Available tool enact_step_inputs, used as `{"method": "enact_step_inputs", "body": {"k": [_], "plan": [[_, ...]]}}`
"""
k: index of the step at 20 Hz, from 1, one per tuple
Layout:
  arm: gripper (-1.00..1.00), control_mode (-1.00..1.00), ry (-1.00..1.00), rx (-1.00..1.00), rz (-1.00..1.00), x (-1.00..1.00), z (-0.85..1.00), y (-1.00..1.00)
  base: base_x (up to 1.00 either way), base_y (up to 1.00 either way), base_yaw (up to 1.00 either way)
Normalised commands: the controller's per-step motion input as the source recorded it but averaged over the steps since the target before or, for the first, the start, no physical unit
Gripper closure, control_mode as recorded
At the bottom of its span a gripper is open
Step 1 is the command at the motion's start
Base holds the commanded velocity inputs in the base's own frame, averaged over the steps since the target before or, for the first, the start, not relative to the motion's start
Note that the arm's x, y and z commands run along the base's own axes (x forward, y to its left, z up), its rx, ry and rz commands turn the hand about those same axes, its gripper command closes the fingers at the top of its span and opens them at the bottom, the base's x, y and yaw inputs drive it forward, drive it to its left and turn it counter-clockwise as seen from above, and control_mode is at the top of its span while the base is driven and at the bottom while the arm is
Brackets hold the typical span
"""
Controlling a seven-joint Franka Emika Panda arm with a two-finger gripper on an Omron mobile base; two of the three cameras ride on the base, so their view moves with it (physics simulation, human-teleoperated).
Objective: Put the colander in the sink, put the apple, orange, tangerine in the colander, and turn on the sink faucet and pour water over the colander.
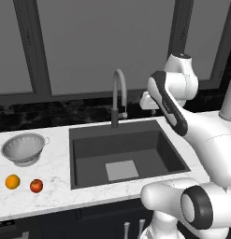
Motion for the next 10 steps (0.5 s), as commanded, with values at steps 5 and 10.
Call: {"method": "enact_step_inputs", "body": {"k": [5,10], "plan": [[-1.0,-1.0,0.0,0.0,0.01,-0.2,0.0,0.15,0.0,0.0,0.0],[-1.0,-1.0,0.0,0.0,0.04,-0.32,-0.04,0.69,0.0,0.0,0.0]]}}
